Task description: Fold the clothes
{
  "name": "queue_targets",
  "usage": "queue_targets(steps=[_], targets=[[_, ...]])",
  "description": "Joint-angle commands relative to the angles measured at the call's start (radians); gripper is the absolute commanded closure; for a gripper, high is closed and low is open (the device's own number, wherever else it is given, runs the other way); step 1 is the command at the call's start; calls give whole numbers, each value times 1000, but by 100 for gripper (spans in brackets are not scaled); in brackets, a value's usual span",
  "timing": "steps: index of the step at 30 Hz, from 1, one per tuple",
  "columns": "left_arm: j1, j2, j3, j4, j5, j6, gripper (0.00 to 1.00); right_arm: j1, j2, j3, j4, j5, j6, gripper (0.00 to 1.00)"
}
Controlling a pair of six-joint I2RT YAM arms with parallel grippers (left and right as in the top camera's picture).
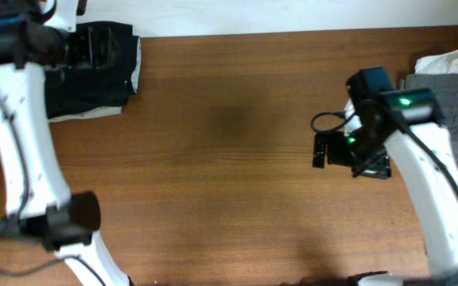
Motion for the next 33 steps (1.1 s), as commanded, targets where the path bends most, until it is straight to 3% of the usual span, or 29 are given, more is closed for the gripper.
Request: queue_targets(steps=[1, 4, 9, 12, 16, 21, 25, 33], targets=[[0, -160, 5, -103, 68, 6, 1, 31, -175, 34, -32, -8, -3, 2], [-5, -232, 4, -195, 67, 10, 1, 93, -329, -3, -26, 2, 8, 1], [-59, -399, -189, -193, 137, 12, 1, 130, -580, -116, 52, 30, 47, 0], [-99, -526, -381, -146, 130, 32, 1, 130, -705, -206, 105, 30, 46, 0], [-148, -785, -756, 37, 130, 32, 1, 130, -817, -317, 189, 31, 46, 1], [-156, -1193, -1263, 356, 130, 32, 1, 130, -837, -383, 275, 82, 46, 1], [-156, -1410, -1489, 494, 130, 32, 1, 130, -808, -385, 306, 148, 45, 1], [-156, -1506, -1584, 508, 130, 32, 1, 130, -740, -385, 311, 161, 45, 1]])
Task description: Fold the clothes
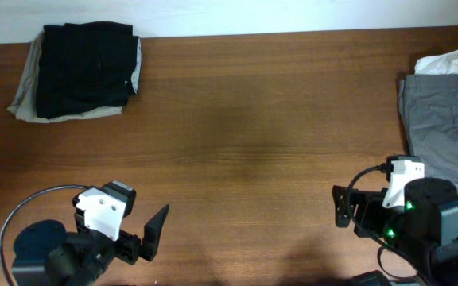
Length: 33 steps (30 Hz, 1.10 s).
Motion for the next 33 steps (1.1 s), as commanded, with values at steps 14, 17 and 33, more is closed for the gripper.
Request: queue_targets(steps=[14, 17, 33], targets=[[-2, -8, -6, 11, 10, 13, 1, 6, 178, -5, 6, 28, 1, 1], [-2, -8, -6, 11, 10, 13, 1, 6, 222, -5, -19, 28, 1, 1], [-2, -8, -6, 10, 10, 13, 1, -60, 130, -200, 318, 24, -64, 1]])
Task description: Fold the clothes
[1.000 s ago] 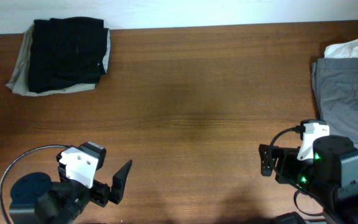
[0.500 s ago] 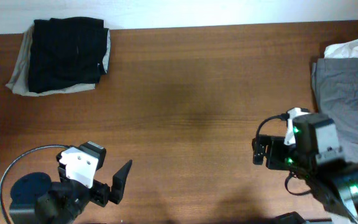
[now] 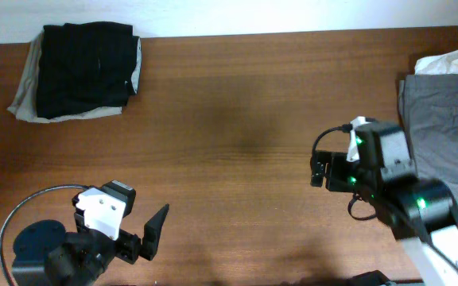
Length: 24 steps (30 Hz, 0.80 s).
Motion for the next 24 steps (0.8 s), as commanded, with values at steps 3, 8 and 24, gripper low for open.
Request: queue_targets(steps=[3, 8, 24], targets=[[-2, -8, -4, 0, 10, 13, 1, -111, -333, -275, 199, 14, -32, 1], [-2, -8, -4, -1, 10, 13, 1, -209, -630, -563, 470, -65, -88, 1], [-2, -8, -4, -1, 10, 13, 1, -346, -1003, -1018, 1025, -165, -84, 1]])
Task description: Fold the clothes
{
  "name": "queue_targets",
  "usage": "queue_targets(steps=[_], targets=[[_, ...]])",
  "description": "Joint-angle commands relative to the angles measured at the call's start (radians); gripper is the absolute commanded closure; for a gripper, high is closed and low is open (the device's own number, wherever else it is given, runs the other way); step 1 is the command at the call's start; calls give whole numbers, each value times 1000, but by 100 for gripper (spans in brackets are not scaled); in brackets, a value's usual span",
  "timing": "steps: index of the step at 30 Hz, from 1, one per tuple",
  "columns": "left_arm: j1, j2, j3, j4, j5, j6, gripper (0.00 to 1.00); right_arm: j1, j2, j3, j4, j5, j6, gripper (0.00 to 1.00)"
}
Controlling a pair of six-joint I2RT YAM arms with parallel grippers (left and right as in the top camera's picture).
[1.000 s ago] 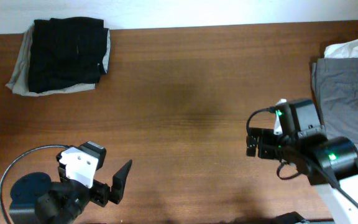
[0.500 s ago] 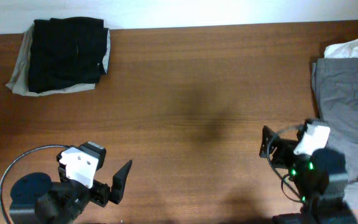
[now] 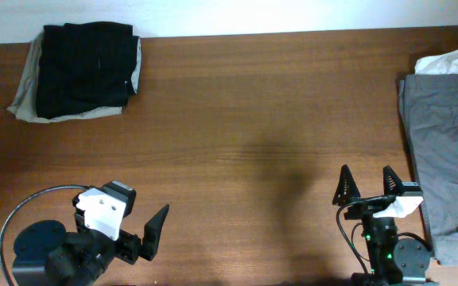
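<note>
A folded black garment (image 3: 82,70) lies on a beige one (image 3: 22,99) at the table's far left corner. Grey trousers (image 3: 444,159) lie spread flat along the right edge, with a crumpled white garment (image 3: 444,62) at their far end. My left gripper (image 3: 145,230) rests at the near left edge, open and empty, with only one black finger (image 3: 157,226) showing plainly. At the near right edge my right gripper (image 3: 366,187) points up the table with its two fingers spread, open and empty, just left of the trousers.
The brown wooden table (image 3: 245,119) ends in a white wall along the far edge. A black cable (image 3: 22,214) loops around the left arm's base at the near left.
My right arm was out over the table beside the grey trousers; now it is back at the near edge with its gripper open. The left arm and the clothes have not moved.
At first my left arm reached to the black garment at the far left and my right arm hung over the right of the table. Then both were at the near edge and the stack lay free. My right arm was out again, and is now back.
</note>
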Motion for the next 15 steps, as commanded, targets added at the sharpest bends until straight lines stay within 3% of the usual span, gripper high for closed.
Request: queue_targets(steps=[1, 15], targets=[[-2, -6, -2, 2, 10, 13, 1, -8, -13, -52, 107, -13, -8, 1], [-2, -6, -2, 2, 10, 13, 1, 64, -13, -57, 129, 56, -9, 1]])
